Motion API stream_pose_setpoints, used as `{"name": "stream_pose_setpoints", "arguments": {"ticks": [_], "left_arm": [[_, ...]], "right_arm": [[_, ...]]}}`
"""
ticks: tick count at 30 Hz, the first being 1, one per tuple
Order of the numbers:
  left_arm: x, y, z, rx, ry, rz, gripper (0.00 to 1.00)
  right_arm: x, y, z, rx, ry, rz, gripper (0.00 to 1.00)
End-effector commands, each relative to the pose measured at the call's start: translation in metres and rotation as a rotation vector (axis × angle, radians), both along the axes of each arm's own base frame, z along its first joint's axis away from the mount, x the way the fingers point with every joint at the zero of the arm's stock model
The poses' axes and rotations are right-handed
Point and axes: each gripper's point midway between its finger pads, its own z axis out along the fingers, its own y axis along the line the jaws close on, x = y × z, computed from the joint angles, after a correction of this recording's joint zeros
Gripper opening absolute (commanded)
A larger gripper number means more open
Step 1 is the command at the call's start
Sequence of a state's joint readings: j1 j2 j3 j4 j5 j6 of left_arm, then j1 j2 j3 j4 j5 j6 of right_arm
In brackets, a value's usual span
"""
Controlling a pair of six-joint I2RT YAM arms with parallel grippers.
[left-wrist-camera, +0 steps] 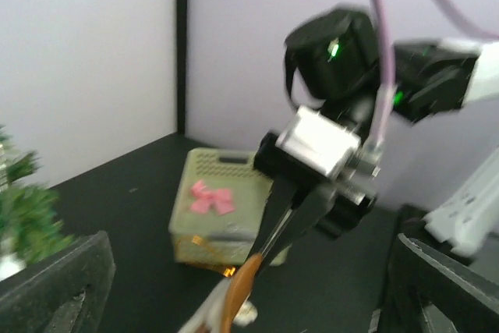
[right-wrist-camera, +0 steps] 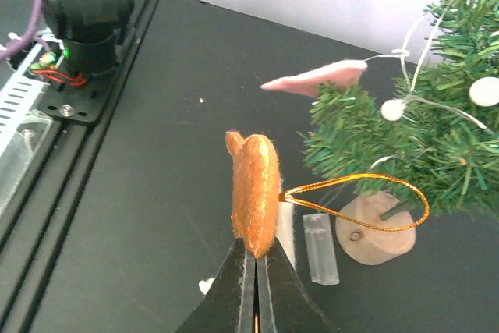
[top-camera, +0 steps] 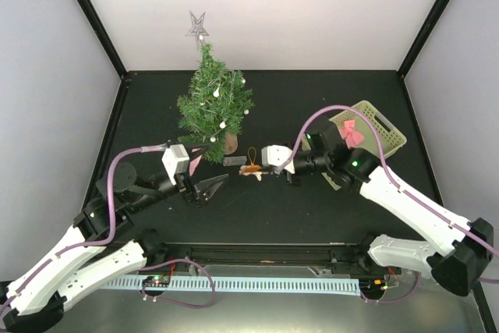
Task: Decorate the small christmas tree
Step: Hang the decoration item on the Christmas tree.
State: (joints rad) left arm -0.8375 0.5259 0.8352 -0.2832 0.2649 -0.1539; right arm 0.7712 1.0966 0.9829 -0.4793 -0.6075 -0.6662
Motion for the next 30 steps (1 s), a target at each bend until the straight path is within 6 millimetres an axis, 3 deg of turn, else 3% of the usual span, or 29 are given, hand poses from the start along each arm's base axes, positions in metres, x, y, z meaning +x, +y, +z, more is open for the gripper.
{"name": "stream_pose_setpoints", "arguments": {"ticks": [1,7,13,16,19,24,30], "left_arm": [[0.027,0.022,-0.037,0.162,-0.078,0.204,0.99],[0.042,0.042,-0.062,0.259,-0.143,0.335,0.99],[0.051,0.06,-0.072,0.248,-0.14,0.449,0.99],[0.053,0.058,-0.074,0.21,-0.076,0.451,0.99],[0.052,0.043,-0.072,0.22,-0.009,0.385,0.97],[0.056,0.023,-0.058,0.179,0.125,0.316,0.72],[0.076,0.01,-0.052,0.096,0.28,0.245,0.44]], "right_arm": [[0.023,0.009,0.007,-0.033,-0.066,0.006,0.01],[0.042,0.03,0.002,-0.064,-0.104,0.065,0.01],[0.057,0.043,0.001,-0.097,-0.131,0.096,0.01],[0.064,0.048,-0.005,-0.124,-0.134,0.104,0.01],[0.071,0.049,-0.009,-0.137,-0.139,0.103,0.01],[0.081,0.045,-0.013,-0.144,-0.145,0.076,0.01],[0.085,0.038,-0.017,-0.139,-0.193,0.063,0.01]]}}
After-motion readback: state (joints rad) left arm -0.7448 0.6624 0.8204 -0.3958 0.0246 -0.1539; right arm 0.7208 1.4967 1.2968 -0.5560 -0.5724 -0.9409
